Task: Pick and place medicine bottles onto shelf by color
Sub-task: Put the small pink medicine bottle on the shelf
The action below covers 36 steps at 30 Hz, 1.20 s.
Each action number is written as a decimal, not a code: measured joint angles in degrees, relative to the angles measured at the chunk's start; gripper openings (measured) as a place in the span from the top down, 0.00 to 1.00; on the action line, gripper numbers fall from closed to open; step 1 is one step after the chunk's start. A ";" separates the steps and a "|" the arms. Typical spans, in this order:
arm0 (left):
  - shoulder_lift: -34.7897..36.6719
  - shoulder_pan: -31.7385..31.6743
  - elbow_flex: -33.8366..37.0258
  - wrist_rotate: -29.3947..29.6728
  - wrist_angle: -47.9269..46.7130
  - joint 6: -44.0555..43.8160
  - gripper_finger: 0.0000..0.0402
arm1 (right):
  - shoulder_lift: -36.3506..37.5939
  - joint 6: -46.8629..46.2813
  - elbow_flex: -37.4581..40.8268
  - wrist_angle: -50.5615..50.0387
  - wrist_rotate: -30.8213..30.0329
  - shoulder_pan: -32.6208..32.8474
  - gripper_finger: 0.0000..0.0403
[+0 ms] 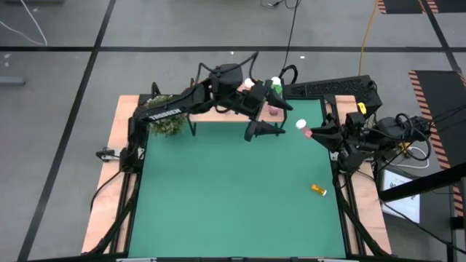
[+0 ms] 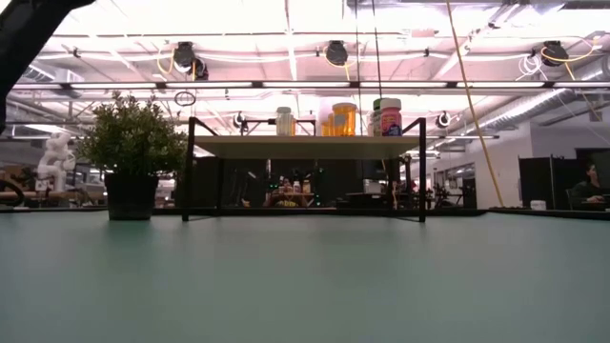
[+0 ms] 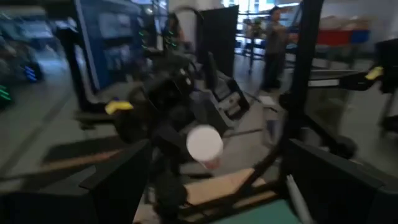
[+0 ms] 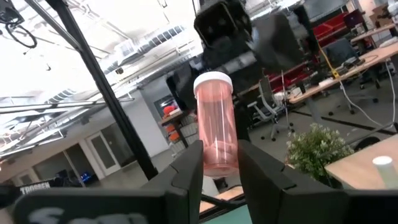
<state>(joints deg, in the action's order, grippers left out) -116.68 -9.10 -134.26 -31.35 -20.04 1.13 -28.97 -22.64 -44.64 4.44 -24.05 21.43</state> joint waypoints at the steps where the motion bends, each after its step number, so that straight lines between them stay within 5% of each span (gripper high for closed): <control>1: 0.86 0.12 0.00 0.37 -0.83 1.00 0.08 | 0.00 -0.38 0.00 -0.34 0.04 0.00 0.79; 10: 3.01 2.22 -0.09 10.19 -1.88 6.43 0.08 | 0.00 -0.70 0.00 -0.70 0.05 0.00 0.79; 16: 2.86 3.29 -0.09 22.15 -3.54 4.76 0.08 | -0.01 -0.97 0.00 -3.70 -3.55 0.00 0.79; 28: 2.86 3.09 -0.09 18.62 -3.73 4.00 0.08 | -0.73 1.67 0.01 -4.31 -5.65 -0.02 0.79; 36: 0.00 2.35 -0.09 13.39 1.75 -5.95 0.08 | -2.08 6.24 0.02 -1.18 -5.06 -0.02 0.79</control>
<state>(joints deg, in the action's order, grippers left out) -116.67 -6.75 -134.34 -17.96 -18.28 -4.82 -31.05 -16.40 -44.62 3.25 -29.11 21.41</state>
